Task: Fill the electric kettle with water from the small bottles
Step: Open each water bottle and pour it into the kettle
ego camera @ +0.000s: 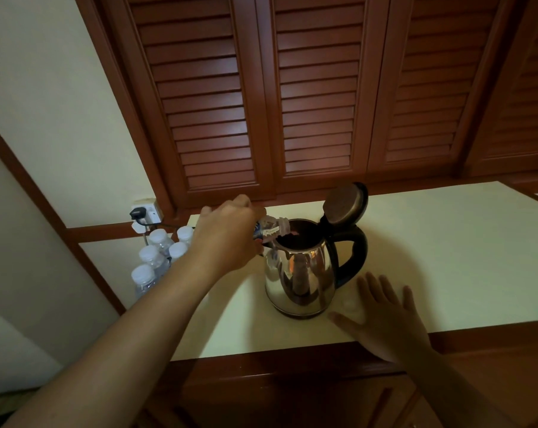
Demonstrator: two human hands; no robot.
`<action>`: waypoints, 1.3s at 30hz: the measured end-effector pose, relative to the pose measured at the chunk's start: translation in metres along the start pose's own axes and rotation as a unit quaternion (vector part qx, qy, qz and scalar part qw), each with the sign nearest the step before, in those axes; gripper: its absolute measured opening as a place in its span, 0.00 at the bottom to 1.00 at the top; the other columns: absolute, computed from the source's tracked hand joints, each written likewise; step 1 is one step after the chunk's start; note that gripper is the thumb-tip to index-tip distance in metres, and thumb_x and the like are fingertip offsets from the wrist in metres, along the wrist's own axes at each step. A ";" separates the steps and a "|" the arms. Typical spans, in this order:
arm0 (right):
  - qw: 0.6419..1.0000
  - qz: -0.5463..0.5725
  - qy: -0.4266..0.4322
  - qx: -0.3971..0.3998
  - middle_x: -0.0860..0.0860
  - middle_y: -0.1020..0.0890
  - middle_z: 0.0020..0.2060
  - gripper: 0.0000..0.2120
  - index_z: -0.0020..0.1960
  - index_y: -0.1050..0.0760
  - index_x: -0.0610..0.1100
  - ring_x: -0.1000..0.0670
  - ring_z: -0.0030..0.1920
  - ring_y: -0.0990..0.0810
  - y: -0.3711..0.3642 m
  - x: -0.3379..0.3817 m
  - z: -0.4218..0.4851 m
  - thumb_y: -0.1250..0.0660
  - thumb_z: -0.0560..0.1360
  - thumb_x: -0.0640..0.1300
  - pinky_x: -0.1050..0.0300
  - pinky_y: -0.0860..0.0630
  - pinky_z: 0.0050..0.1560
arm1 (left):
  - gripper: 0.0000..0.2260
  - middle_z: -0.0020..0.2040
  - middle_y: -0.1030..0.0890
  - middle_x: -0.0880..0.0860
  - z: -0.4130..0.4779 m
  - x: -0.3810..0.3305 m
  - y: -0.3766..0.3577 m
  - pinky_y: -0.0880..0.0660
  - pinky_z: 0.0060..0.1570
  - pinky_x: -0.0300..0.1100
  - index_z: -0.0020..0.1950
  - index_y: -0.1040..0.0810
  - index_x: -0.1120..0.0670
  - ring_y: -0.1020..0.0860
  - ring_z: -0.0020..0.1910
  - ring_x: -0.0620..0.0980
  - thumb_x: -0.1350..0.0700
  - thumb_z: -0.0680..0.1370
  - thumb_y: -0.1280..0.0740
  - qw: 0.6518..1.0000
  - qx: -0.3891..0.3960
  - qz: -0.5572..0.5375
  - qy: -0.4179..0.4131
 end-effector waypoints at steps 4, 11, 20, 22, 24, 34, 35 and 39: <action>1.000 0.001 -0.003 -0.004 0.51 0.61 0.82 0.55 0.82 0.62 0.50 0.48 0.80 0.65 0.001 0.000 0.000 0.65 0.66 0.84 0.36 0.62 0.78 | 0.24 0.62 0.26 0.49 0.003 -0.003 0.005 0.32 0.57 0.54 0.71 0.25 0.44 0.25 0.61 0.53 0.50 0.75 0.25 0.999 -0.021 0.035 -0.014; 1.000 0.009 -0.003 -0.006 0.51 0.61 0.82 0.55 0.82 0.62 0.50 0.48 0.80 0.65 0.002 0.000 -0.001 0.66 0.66 0.84 0.36 0.62 0.78 | 0.24 0.62 0.25 0.47 0.007 -0.005 0.010 0.38 0.53 0.52 0.71 0.25 0.41 0.26 0.62 0.52 0.53 0.76 0.27 0.997 -0.058 0.050 -0.032; 1.000 0.016 -0.005 -0.010 0.52 0.60 0.82 0.55 0.82 0.61 0.51 0.49 0.80 0.64 0.003 0.001 -0.001 0.64 0.66 0.84 0.37 0.62 0.78 | 0.23 0.63 0.25 0.47 0.011 -0.008 0.008 0.36 0.63 0.59 0.69 0.24 0.42 0.26 0.63 0.52 0.55 0.75 0.28 0.994 -0.062 0.071 -0.054; 1.000 0.014 -0.006 -0.009 0.52 0.60 0.82 0.55 0.82 0.61 0.51 0.49 0.80 0.64 0.002 0.000 -0.001 0.65 0.66 0.84 0.37 0.62 0.78 | 0.23 0.63 0.25 0.47 0.012 -0.009 0.007 0.37 0.66 0.61 0.69 0.24 0.42 0.26 0.63 0.51 0.56 0.75 0.28 0.994 -0.065 0.071 -0.059; 1.000 0.015 -0.007 -0.007 0.52 0.60 0.82 0.55 0.82 0.61 0.51 0.49 0.80 0.65 0.002 0.000 -0.001 0.65 0.66 0.84 0.37 0.62 0.78 | 0.24 0.62 0.25 0.47 0.013 -0.011 0.006 0.39 0.69 0.63 0.69 0.24 0.41 0.26 0.63 0.51 0.57 0.75 0.29 0.993 -0.067 0.073 -0.066; 0.999 0.042 0.006 -0.030 0.52 0.57 0.82 0.46 0.82 0.57 0.54 0.49 0.81 0.63 0.008 0.000 -0.003 0.63 0.72 0.79 0.38 0.62 0.79 | 0.25 0.55 0.21 0.49 0.016 -0.025 0.007 0.44 0.73 0.73 0.66 0.19 0.45 0.22 0.57 0.53 0.61 0.70 0.25 0.982 -0.113 0.096 -0.117; 0.998 0.046 0.011 -0.035 0.52 0.56 0.82 0.44 0.82 0.55 0.55 0.49 0.81 0.62 0.009 0.000 -0.004 0.63 0.73 0.78 0.38 0.61 0.79 | 0.25 0.55 0.21 0.49 0.016 -0.026 0.007 0.44 0.73 0.73 0.66 0.19 0.45 0.22 0.56 0.53 0.61 0.71 0.25 0.981 -0.113 0.097 -0.121; 0.997 0.055 0.032 -0.046 0.52 0.51 0.82 0.34 0.77 0.46 0.63 0.48 0.81 0.58 0.013 0.004 -0.006 0.61 0.75 0.75 0.37 0.58 0.79 | 0.24 0.57 0.21 0.49 0.016 -0.034 0.010 0.48 0.75 0.74 0.67 0.20 0.46 0.22 0.59 0.54 0.61 0.73 0.27 0.978 -0.108 0.112 -0.137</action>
Point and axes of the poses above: each hand's wrist, its own z-axis towards the middle knuckle, its own y-axis out of the back of the hand, x = y × z, the point moved 9 cm from there along z, towards the middle knuckle
